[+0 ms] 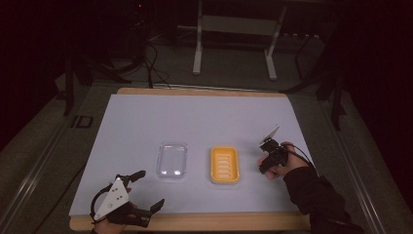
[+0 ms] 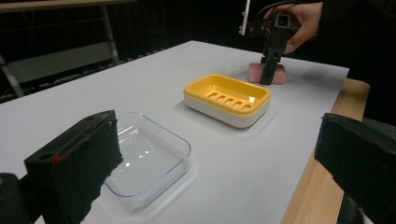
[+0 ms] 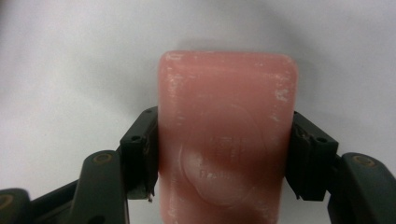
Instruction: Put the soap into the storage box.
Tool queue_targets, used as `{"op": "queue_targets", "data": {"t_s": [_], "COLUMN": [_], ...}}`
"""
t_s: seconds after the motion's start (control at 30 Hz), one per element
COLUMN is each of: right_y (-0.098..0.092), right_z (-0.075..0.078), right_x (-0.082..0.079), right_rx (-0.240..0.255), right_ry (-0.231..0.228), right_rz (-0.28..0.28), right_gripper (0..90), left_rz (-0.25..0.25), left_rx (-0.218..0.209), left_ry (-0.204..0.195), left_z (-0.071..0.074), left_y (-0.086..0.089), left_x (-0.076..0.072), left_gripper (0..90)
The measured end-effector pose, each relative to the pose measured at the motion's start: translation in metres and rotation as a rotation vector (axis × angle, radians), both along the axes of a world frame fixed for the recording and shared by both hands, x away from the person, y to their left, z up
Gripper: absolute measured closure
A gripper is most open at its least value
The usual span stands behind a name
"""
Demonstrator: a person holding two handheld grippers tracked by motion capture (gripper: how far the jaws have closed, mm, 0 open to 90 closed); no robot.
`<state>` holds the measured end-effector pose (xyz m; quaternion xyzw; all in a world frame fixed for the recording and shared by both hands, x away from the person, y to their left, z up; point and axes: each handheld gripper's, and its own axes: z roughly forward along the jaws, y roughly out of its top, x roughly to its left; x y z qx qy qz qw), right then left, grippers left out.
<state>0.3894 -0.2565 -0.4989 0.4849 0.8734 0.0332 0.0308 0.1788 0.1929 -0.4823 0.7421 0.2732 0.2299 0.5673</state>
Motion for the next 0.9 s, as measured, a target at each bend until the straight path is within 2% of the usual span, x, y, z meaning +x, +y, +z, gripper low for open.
{"op": "queue_targets", "data": {"t_s": [0.13,0.33,0.5,0.73,0.9], "right_y": [0.001,0.001,-0.002,-0.004,0.001], "right_z": [0.002,0.015,0.025,0.03,0.033], "right_x": [0.0,-0.001,-0.002,-0.008,-0.014], "right_rx": [0.001,-0.013,0.009,0.019,0.004], "right_ry": [0.001,-0.037,-0.047,-0.047,-0.054], "right_rz": [-0.033,-0.052,-0.101,-0.147,-0.163], "right_gripper": [37.3,37.2,37.2,37.2,37.3], "left_rz": [0.003,0.002,-0.004,-0.004,-0.018], "left_rx": [-0.002,-0.001,0.006,0.003,0.006], "left_ry": [0.003,0.008,0.011,-0.006,-0.008], "left_z": [0.0,-0.001,-0.001,0.0,0.001], "left_y": [0.0,-0.001,-0.004,-0.007,-0.011], "left_x": [0.0,0.002,0.004,0.007,0.01], "left_gripper": [0.6,0.6,0.6,0.6,0.7]}}
